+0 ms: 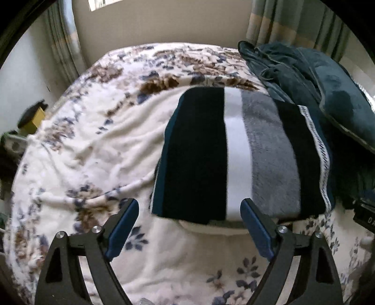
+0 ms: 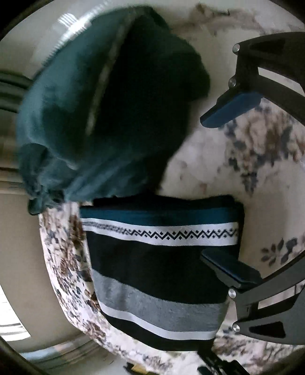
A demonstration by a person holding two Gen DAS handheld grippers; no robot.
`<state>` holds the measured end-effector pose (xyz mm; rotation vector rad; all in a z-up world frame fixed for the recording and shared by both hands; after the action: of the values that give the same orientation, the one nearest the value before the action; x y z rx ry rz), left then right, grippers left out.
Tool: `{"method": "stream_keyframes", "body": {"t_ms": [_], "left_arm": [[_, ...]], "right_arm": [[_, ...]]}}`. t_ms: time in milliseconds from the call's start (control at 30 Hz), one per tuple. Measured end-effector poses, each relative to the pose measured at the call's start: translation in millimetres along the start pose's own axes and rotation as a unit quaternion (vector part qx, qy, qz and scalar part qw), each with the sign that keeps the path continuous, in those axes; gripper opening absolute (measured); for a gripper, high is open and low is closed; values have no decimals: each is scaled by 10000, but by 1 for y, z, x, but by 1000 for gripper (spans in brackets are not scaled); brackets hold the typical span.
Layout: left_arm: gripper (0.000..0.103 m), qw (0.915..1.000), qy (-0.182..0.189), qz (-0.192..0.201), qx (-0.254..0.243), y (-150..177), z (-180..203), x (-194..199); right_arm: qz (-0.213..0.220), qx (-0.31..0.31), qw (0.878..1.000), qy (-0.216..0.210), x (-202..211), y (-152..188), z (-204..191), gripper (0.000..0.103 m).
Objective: Fold small clothes
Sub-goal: 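Open both grippers and lift them away from the folded sweater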
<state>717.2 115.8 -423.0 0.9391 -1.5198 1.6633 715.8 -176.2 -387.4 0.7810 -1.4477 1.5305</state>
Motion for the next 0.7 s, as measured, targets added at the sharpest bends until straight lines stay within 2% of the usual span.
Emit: {"method": "stream_keyframes", "body": {"t_ms": [167, 400, 700], "left_arm": [[88, 9999, -43, 130, -82, 8, 9, 48], [88, 9991, -98, 417, -34, 23, 12, 142], [88, 9967, -33, 804, -79, 56, 18, 279]], "right_arm": [[407, 164, 9982, 398, 65, 8, 1, 103], [790, 31, 9960, 408, 176, 19, 12, 103], [1432, 23, 9893, 293, 352, 67, 30, 103]]}}
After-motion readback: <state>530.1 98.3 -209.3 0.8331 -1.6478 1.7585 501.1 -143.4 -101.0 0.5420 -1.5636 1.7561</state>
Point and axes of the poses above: each gripper's, at about its wrist camera, not at the fingertips, and x roughly against the way its jaws point, z to its right, y to its underside, the point moved 5 cm from there along -x, roughly the way its jaws point, and after that the axes turned 1 degree about -z, right-handed, at the moved point
